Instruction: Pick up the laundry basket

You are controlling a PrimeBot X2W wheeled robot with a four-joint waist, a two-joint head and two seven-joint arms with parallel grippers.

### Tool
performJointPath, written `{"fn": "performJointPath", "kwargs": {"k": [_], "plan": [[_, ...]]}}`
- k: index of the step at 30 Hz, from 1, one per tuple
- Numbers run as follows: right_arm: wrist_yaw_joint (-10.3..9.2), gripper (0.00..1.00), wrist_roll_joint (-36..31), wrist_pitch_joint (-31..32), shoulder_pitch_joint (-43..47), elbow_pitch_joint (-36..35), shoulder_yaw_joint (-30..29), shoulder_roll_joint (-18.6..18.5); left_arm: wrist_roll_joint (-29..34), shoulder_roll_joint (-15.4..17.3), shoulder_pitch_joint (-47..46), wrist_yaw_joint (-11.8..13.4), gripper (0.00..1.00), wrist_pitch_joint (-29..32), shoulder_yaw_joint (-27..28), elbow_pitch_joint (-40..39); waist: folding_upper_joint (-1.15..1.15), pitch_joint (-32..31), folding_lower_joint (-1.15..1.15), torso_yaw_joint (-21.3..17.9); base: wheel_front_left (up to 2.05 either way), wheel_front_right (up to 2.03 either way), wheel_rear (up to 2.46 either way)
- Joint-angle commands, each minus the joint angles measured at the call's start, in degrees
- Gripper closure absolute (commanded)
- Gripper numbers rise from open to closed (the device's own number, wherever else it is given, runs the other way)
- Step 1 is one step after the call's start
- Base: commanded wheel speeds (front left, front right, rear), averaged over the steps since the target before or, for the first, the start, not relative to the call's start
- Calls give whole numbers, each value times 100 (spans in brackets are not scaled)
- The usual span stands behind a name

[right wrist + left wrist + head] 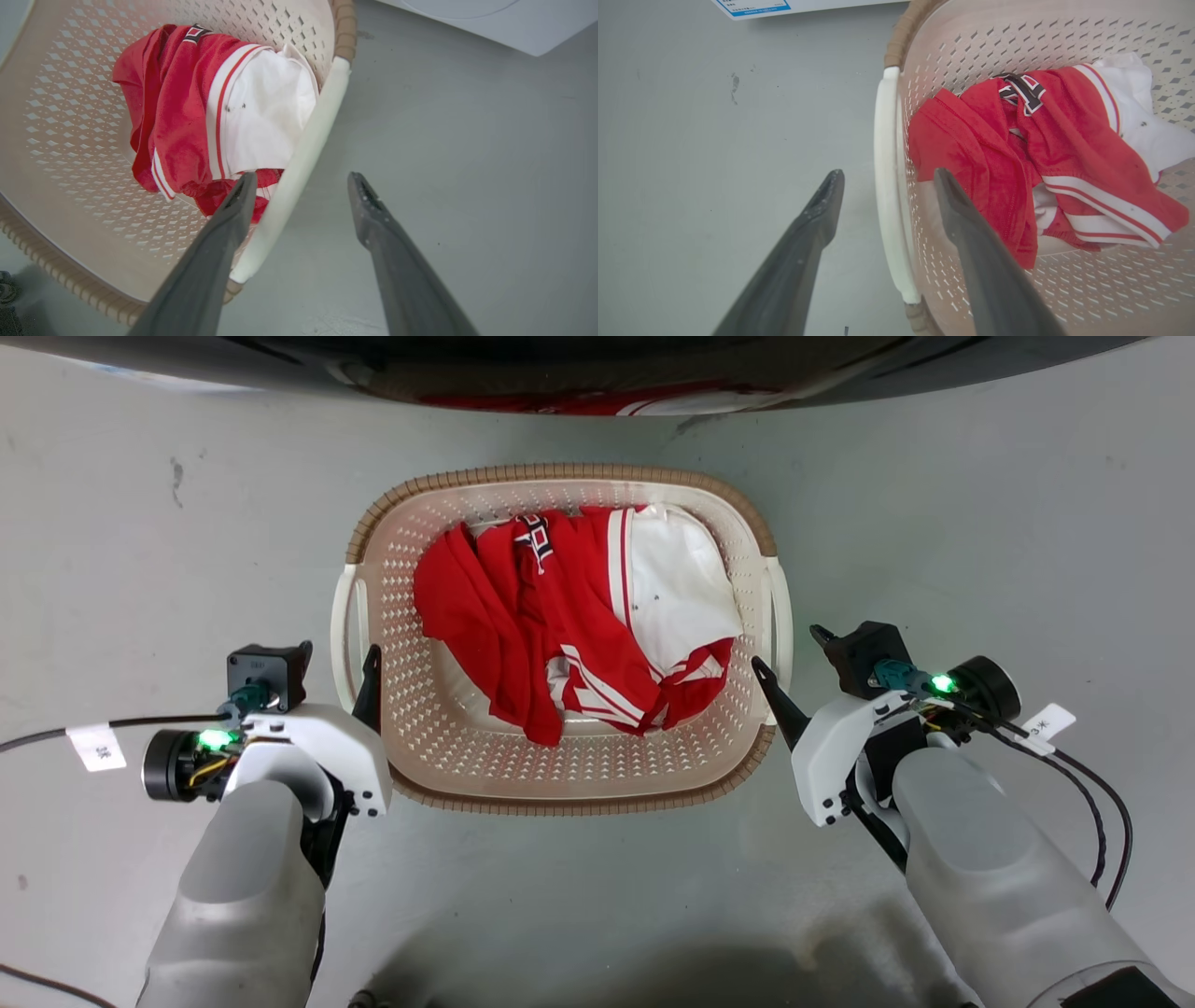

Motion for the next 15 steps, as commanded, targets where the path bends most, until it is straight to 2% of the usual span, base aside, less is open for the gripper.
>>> {"fn": "performJointPath", "kwargs": {"k": [1, 15], "plan": [[-4, 0, 48, -13, -135, 64, 56, -8, -23, -10, -128, -8, 0, -14, -28, 26, 0, 82, 0, 10, 0, 0, 0], [-4, 0, 161, -14, -438, 255, 284, -8, -69, -88, -437, -8, 0, -14, -240, 238, 0, 410, 0, 9, 0, 0, 0]]}}
